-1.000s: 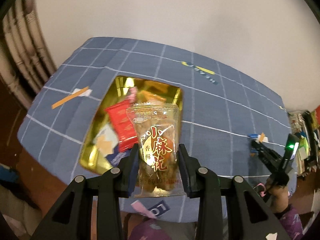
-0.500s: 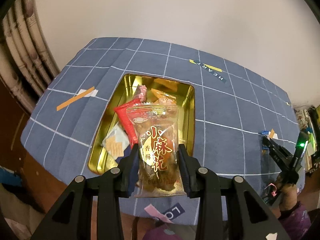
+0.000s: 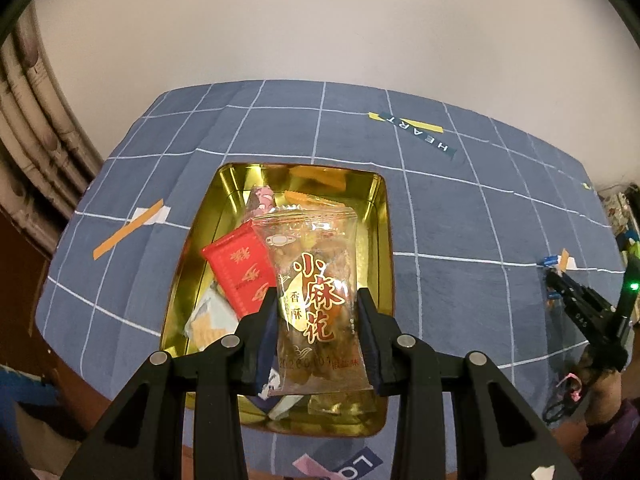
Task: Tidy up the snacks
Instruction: 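Carry the peanut bag over the tin with the left tool while the right tool grasps the blue-clipped candy, then lower the peanut bag into the tin and open the left tool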
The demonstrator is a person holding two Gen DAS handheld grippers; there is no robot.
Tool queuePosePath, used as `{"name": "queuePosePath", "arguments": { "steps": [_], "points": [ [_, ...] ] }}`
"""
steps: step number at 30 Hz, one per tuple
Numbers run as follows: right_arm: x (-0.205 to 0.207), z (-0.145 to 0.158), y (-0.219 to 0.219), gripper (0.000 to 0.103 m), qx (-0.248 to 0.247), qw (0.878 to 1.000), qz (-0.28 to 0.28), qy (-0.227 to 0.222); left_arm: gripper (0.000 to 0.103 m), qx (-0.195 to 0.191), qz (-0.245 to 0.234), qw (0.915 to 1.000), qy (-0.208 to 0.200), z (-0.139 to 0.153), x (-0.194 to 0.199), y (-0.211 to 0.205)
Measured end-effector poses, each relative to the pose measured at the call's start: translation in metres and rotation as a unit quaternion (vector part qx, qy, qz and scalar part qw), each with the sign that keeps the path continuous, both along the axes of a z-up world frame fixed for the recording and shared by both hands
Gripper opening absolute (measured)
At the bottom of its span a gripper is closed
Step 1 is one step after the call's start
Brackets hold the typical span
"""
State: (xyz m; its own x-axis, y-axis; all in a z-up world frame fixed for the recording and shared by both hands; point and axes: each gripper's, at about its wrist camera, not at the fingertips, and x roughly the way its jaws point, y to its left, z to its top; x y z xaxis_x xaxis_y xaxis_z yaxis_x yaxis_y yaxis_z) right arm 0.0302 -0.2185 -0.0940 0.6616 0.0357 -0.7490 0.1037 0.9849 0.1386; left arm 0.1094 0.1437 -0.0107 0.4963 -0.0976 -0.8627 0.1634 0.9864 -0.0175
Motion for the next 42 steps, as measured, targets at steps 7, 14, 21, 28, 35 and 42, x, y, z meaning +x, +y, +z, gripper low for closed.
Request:
{"name": "queuePosePath", "arguments": {
  "steps": [7,14,21,28,35,42],
  "points": [
    [0.0,0.0,0.0,0.023,-0.002,1.0,0.0,0.0,0.033,0.016,-0.004,0.9999,0.0,-0.011,0.014,-0.007],
    [0.001,0.0,0.001,0.023,-0.004,1.0,0.0,0.001,0.034,0.028,-0.007,0.9996,-0.002,-0.019,0.023,-0.011],
    [0.001,0.0,0.001,0.023,-0.004,1.0,0.0,0.001,0.034,0.037,-0.009,0.9993,-0.003,-0.024,0.029,-0.015],
    [0.001,0.0,0.0,0.023,-0.003,1.0,0.0,0.001,0.034,0.037,-0.013,0.9992,0.001,-0.028,0.031,-0.017],
    [0.001,-0.001,0.0,0.023,-0.003,1.0,0.0,0.001,0.034,0.027,-0.001,0.9996,-0.003,-0.016,0.026,-0.008],
    [0.001,0.0,0.0,0.023,-0.002,1.0,0.0,0.001,0.037,0.017,0.053,0.9984,-0.004,0.004,0.003,0.016]
  ]
}}
